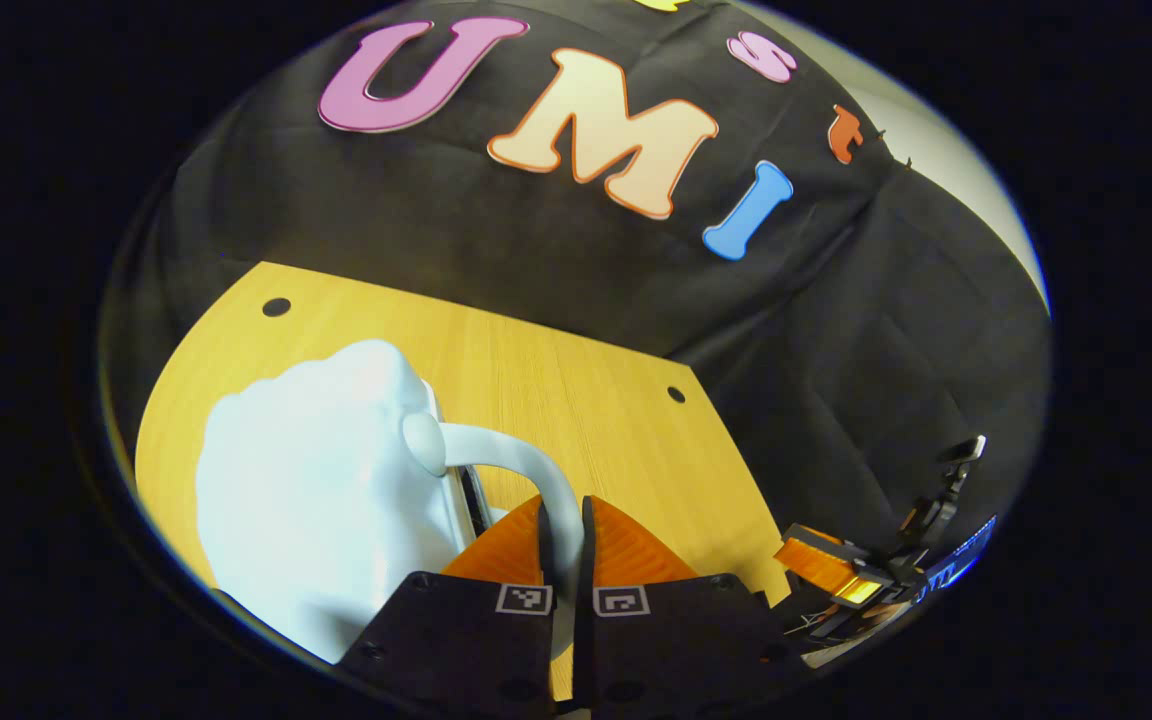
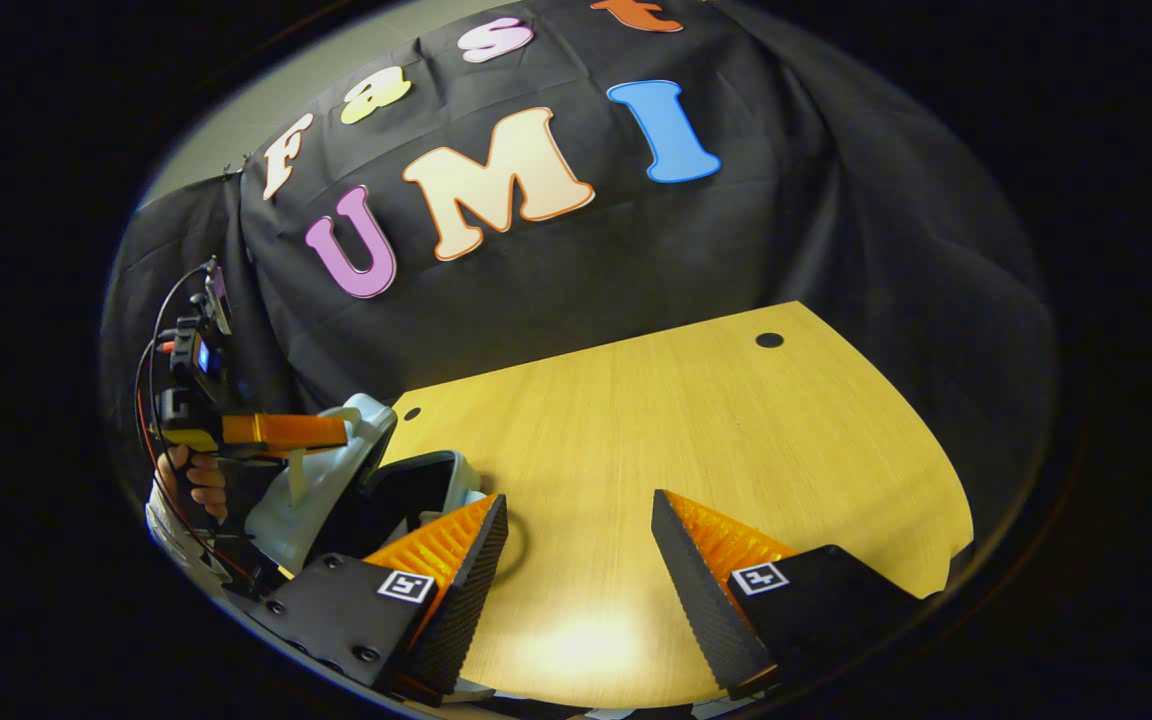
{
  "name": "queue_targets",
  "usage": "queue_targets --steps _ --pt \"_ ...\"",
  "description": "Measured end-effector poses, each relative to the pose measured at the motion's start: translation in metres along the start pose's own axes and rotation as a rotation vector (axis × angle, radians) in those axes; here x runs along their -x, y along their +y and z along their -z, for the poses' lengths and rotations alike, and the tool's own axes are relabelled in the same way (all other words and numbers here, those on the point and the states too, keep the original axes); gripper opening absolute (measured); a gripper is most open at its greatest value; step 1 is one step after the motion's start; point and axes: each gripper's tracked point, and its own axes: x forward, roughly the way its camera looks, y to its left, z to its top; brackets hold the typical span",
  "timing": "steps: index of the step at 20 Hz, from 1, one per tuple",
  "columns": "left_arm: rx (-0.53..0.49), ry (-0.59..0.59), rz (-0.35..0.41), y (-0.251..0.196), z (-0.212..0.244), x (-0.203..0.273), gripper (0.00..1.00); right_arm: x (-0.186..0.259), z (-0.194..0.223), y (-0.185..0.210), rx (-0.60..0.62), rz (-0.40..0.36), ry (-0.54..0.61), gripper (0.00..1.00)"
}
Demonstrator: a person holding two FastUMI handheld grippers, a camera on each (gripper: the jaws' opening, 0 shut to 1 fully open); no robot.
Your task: First open the suitcase, pack the skin care products into it, and then close the suitcase.
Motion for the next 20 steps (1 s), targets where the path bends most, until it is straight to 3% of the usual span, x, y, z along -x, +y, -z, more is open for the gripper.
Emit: queue_targets --steps 5,6,9,10,13,15,16,17,18,19,20 --pt "-0.059 0.159 -0.051 0.004 0.063 -0.052 0.01 0.017 0.001 -0.032 -0.011 0.061 -0.005 0.87" --pt "-0.053 0.176 -0.057 0.007 0.074 -0.058 0.01 0.023 0.001 -0.039 -0.014 0.073 -0.009 0.92" --pt "-0.038 0.217 -0.091 0.012 0.096 -0.076 0.01 0.031 0.001 -0.052 -0.024 0.087 -0.008 0.92" --pt "-0.041 0.211 -0.114 0.012 0.102 -0.081 0.01 0.034 0.002 -0.056 -0.026 0.084 -0.007 0.92" --pt "-0.108 0.144 -0.297 0.028 0.103 -0.091 0.11 0.044 0.000 -0.073 -0.010 0.068 -0.014 0.92" --pt "-0.137 0.088 -0.350 0.024 0.100 -0.092 0.21 0.045 -0.001 -0.082 -0.003 0.040 -0.012 0.92" --pt "-0.154 0.064 -0.368 0.018 0.098 -0.093 0.40 0.045 -0.003 -0.087 0.000 0.019 -0.009 0.87" --pt "-0.185 0.018 -0.414 0.013 0.093 -0.091 0.59 0.045 -0.005 -0.092 0.004 -0.004 -0.008 0.92" --pt "-0.212 -0.037 -0.463 0.009 0.083 -0.085 0.74 0.044 -0.006 -0.095 0.006 -0.017 -0.007 0.87" --pt "-0.222 -0.084 -0.492 0.003 0.074 -0.076 0.82 0.045 -0.008 -0.097 0.007 -0.031 -0.008 0.92" --pt "-0.229 -0.145 -0.520 -0.003 0.063 -0.065 0.78 0.046 -0.012 -0.098 0.008 -0.043 -0.012 0.92"
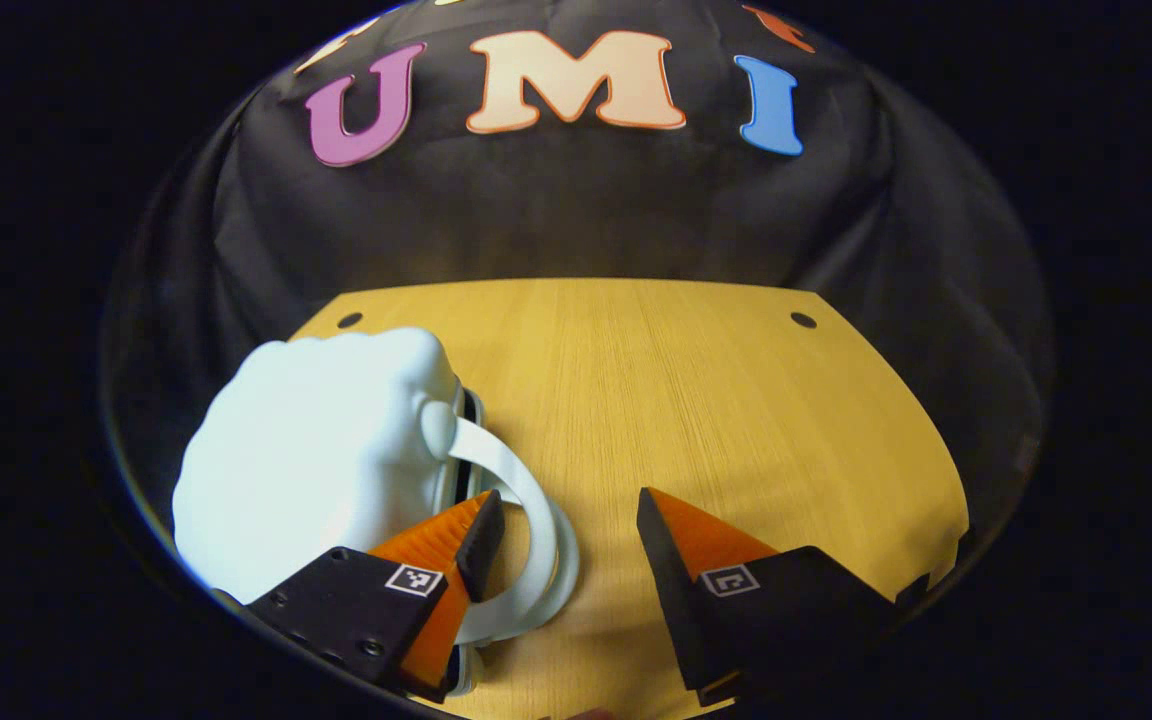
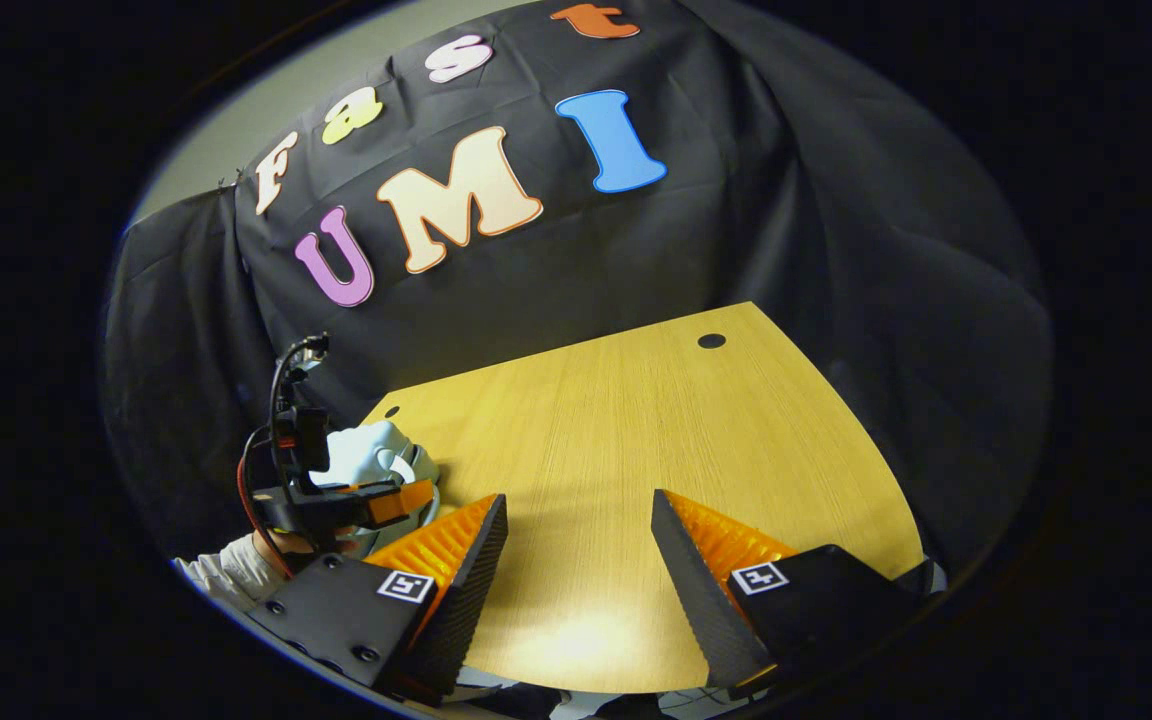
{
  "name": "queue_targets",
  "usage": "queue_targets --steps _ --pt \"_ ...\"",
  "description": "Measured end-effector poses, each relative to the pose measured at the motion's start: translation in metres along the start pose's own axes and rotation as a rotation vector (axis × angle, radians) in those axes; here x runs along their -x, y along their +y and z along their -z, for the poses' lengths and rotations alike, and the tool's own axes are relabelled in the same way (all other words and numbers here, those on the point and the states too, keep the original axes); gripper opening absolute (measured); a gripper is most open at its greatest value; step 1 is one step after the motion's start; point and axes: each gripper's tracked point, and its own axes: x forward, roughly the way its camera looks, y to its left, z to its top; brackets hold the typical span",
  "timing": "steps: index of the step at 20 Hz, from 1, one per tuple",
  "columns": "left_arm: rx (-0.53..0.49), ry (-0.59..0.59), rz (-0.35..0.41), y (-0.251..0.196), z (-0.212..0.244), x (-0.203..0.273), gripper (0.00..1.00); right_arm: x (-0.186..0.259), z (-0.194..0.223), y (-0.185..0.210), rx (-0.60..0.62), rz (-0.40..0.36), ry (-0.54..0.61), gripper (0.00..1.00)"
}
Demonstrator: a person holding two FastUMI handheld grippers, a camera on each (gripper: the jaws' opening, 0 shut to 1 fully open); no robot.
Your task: First open the suitcase, pack the skin care products into it, and then close the suitcase.
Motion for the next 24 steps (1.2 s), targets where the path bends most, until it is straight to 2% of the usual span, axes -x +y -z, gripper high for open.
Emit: queue_targets --steps 3,5,7,9,13,16,18,19,21,22,24 --pt "-0.043 -0.241 -0.076 0.007 -0.064 0.055 0.80 0.007 -0.021 0.018 0.040 -0.030 -0.054 0.92" --pt "-0.077 -0.345 -0.053 0.001 -0.091 0.084 0.81 0.018 -0.047 0.041 0.097 -0.045 -0.130 0.92" --pt "-0.075 -0.395 -0.015 -0.005 -0.107 0.107 0.82 0.034 -0.078 0.069 0.149 -0.056 -0.232 0.94" --pt "-0.052 -0.476 0.024 -0.008 -0.133 0.134 0.82 0.052 -0.110 0.098 0.201 -0.069 -0.348 1.00" --pt "-0.036 -0.574 0.107 -0.014 -0.164 0.181 0.83 0.085 -0.147 0.137 0.296 -0.046 -0.520 0.98" --pt "-0.042 -0.652 0.140 -0.009 -0.182 0.206 0.87 0.111 -0.163 0.158 0.328 -0.022 -0.632 0.99" --pt "-0.056 -0.676 0.155 -0.008 -0.187 0.215 0.88 0.122 -0.164 0.167 0.355 -0.005 -0.668 0.98" --pt "-0.059 -0.678 0.162 -0.008 -0.186 0.218 0.95 0.127 -0.164 0.171 0.368 0.003 -0.674 0.98" --pt "-0.057 -0.681 0.181 -0.009 -0.185 0.226 1.00 0.139 -0.166 0.174 0.377 0.025 -0.698 0.99" --pt "-0.057 -0.672 0.191 -0.010 -0.183 0.225 0.96 0.145 -0.167 0.174 0.372 0.042 -0.711 0.98" --pt "-0.053 -0.665 0.201 -0.006 -0.181 0.226 0.96 0.154 -0.165 0.175 0.359 0.056 -0.722 0.99"
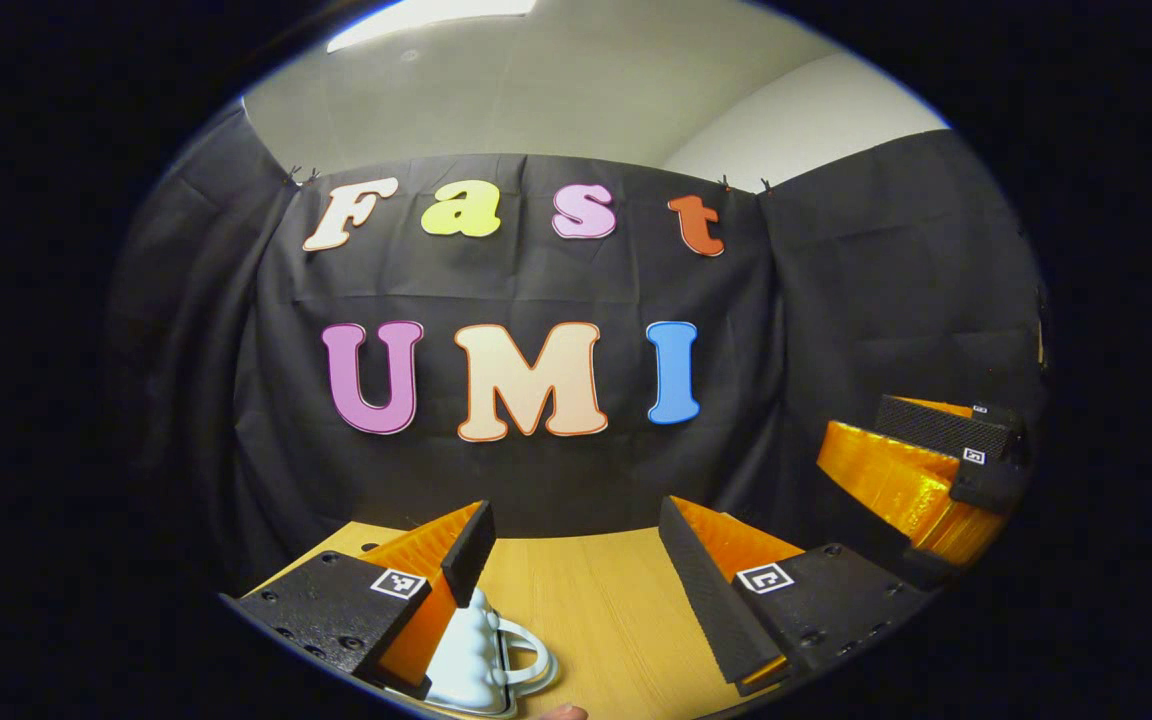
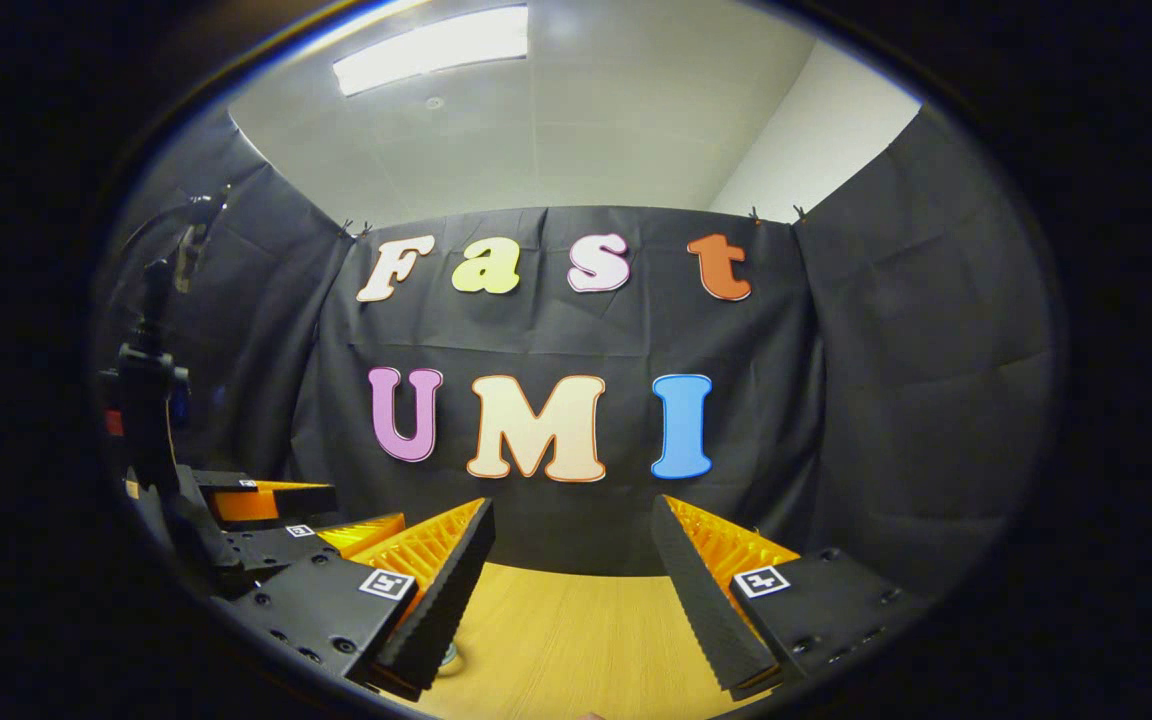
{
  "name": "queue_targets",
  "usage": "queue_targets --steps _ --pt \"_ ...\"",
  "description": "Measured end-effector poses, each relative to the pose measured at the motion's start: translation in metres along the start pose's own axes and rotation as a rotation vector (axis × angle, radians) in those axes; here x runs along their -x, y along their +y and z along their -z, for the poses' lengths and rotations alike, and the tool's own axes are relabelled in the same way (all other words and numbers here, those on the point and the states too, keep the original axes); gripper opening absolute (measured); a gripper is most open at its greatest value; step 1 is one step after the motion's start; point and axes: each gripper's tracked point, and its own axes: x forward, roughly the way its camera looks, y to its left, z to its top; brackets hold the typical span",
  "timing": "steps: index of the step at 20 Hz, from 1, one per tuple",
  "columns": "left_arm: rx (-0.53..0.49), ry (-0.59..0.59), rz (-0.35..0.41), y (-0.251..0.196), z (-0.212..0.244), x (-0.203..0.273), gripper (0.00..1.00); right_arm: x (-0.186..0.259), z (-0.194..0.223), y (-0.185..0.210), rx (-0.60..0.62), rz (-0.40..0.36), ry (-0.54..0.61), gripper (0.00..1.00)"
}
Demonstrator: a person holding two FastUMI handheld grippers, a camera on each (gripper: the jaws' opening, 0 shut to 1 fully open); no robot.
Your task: First open the suitcase, pack the skin care products into it, and then close the suitcase.
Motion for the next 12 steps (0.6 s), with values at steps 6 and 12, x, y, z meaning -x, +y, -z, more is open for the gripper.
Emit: queue_targets --steps 6,12 --pt "0.005 -0.002 0.025 0.000 0.001 0.009 0.96 0.024 -0.019 0.001 0.010 0.044 -0.040 0.99" --pt "-0.019 0.001 0.044 -0.001 0.000 0.015 0.96 0.038 -0.029 0.009 0.021 0.051 -0.061 0.99"
